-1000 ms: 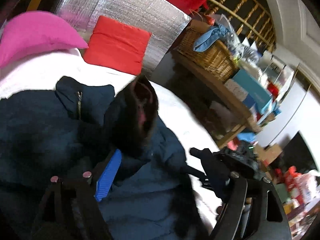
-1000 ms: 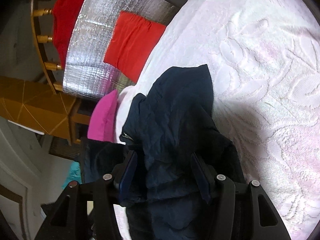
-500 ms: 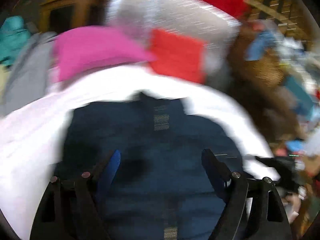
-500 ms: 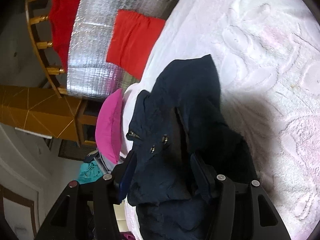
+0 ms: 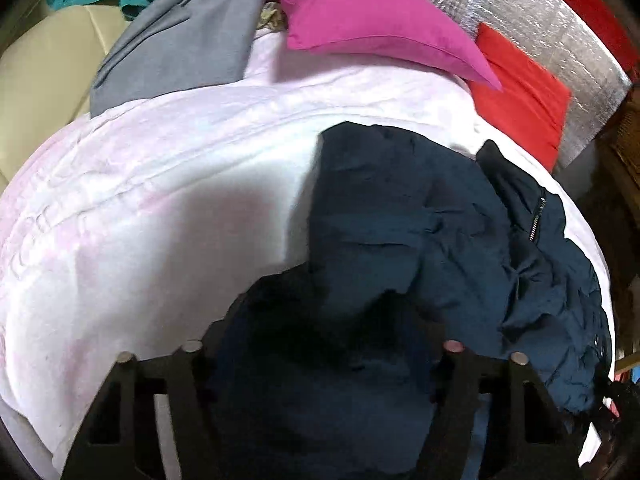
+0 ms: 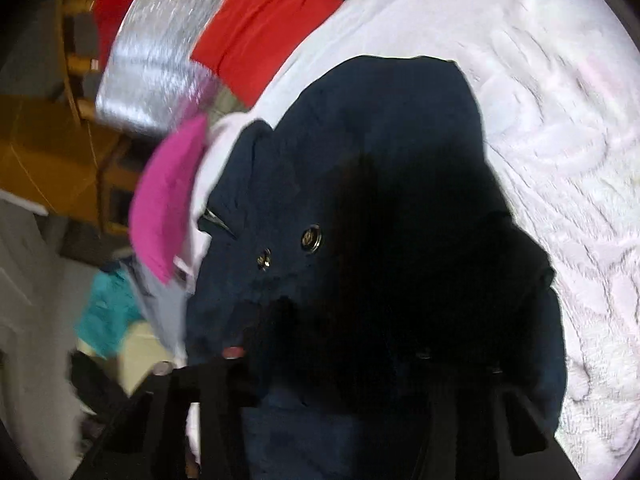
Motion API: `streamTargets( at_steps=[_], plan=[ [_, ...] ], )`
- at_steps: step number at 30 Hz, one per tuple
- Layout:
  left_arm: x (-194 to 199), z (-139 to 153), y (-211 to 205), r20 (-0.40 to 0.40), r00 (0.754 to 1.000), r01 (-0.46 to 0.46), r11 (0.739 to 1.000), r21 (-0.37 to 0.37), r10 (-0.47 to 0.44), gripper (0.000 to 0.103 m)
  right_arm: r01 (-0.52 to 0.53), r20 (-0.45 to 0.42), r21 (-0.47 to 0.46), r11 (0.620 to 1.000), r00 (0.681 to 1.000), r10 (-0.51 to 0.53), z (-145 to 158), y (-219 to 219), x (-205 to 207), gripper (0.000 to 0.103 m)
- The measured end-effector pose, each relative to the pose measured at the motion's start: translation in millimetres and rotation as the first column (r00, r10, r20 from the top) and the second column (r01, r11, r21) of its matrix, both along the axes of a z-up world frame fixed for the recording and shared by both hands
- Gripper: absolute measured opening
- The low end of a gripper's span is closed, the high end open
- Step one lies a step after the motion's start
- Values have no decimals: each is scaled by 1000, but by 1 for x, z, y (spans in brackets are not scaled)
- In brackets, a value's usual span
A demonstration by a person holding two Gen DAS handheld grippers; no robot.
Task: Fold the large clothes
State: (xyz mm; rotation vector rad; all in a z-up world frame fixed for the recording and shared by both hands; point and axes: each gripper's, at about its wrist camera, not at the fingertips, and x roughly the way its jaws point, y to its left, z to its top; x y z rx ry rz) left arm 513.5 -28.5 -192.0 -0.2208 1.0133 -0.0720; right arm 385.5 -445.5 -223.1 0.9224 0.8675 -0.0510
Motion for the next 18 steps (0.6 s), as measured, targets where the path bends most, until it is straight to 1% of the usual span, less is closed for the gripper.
streamTargets(
  at_steps=[2,3,5,7,8,10,11,12,13,16,18],
  plan=[
    [-3,-2,-2,3,1000,10,1000,3,-10,62,19,20,-53,998,1000,-18,9,1,-2,18],
    [-4,-2,-3,5,1000,14,1000,1,-14,61,29,33,-69,997,999,-26,13,1,-4,17],
    [-6,2,-4,10,1000,18,1000,6,-18,61,62,98,-147,987,994,-48,31,1,-10,15],
    [-7,3,-8,12,1000,21,999,24,-22,61,84,132,-196,977,989,-59,40,1,-14,14],
    [-7,3,-9,11,1000,21,999,33,-21,61,87,134,-218,972,989,-58,40,1,-13,14],
    [-6,1,-11,7,1000,23,999,46,-24,61,77,80,-255,964,995,-59,32,2,-8,14],
    [-6,1,-10,6,1000,25,998,49,-26,61,72,44,-257,964,997,-63,23,2,-4,14],
    [-6,1,-9,4,1000,25,999,45,-26,61,63,19,-230,971,998,-60,14,-1,-1,14],
    [-6,1,-7,1,1000,24,999,37,-24,61,60,15,-206,977,998,-58,10,-5,-2,14],
    [-8,6,-1,9,1000,17,999,33,-17,61,59,26,-120,991,998,-57,15,-19,-8,18],
    [-10,11,1,27,999,17,999,39,-18,63,73,59,-109,991,996,-67,23,-31,-18,18]
  ],
)
